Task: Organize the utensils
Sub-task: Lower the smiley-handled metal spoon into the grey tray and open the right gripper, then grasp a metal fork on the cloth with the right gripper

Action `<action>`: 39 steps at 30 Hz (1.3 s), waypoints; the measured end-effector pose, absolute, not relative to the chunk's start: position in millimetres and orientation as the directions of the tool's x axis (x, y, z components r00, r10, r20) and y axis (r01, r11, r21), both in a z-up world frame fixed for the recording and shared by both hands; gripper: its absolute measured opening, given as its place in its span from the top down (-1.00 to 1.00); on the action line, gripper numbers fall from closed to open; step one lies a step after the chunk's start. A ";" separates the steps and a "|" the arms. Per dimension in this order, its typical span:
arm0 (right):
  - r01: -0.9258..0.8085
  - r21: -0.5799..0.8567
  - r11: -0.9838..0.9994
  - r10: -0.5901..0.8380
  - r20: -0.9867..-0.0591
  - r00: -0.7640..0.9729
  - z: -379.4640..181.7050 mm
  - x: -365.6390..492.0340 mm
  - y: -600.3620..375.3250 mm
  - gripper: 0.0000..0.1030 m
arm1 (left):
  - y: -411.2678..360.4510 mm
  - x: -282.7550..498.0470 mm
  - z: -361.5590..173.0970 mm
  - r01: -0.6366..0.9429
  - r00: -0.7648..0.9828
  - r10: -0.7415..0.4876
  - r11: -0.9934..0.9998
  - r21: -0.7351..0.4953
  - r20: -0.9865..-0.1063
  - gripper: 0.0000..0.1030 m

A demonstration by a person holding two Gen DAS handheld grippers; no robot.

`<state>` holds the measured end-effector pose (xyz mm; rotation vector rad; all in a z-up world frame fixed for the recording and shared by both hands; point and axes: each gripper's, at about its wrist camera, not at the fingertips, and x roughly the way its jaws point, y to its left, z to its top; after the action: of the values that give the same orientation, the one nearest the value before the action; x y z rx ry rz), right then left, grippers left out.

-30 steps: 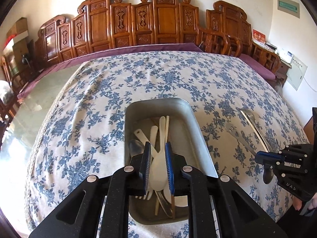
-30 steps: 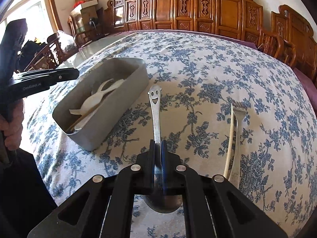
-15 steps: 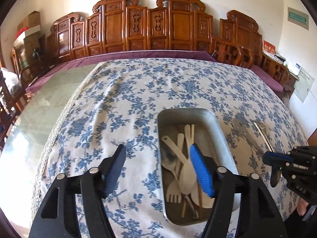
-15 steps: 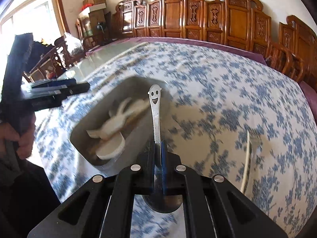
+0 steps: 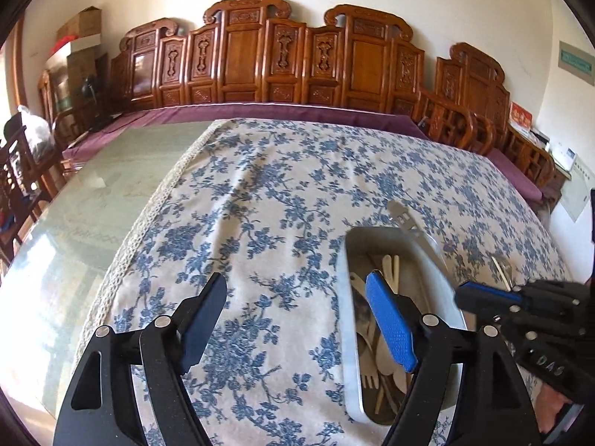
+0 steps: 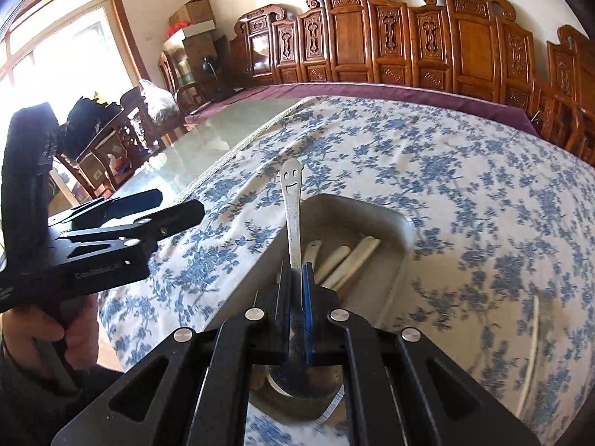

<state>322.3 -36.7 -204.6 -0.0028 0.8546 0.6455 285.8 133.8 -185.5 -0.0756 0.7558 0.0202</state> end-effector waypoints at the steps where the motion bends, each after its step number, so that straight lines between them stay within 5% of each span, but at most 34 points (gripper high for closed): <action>1: -0.524 0.257 0.812 0.528 -0.704 0.474 -208.1 324.7 -32.3 0.87 | 137.0 285.7 -185.0 -0.052 0.728 -0.008 0.996 -0.067 -0.685 -0.44; 16: -0.482 0.224 0.847 0.451 -0.782 0.430 -265.1 334.5 -15.5 0.86 | 138.1 285.0 -186.5 -0.060 0.729 -0.009 0.995 -0.076 -0.685 -0.44; 28: -0.463 0.230 0.856 0.463 -0.740 0.489 -245.9 335.3 -40.2 0.85 | 119.8 286.2 -189.3 -0.026 0.722 -0.033 0.997 -0.075 -0.691 -0.44; 39: -0.364 0.067 0.929 0.297 -0.722 0.626 -225.2 330.4 -158.9 0.81 | 49.8 290.0 -190.0 0.096 0.714 -0.118 0.993 -0.070 -0.690 -0.44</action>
<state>330.4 -158.9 -225.2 -0.0885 0.8109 0.3795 290.0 49.8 -190.0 -0.0301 0.7662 -0.1187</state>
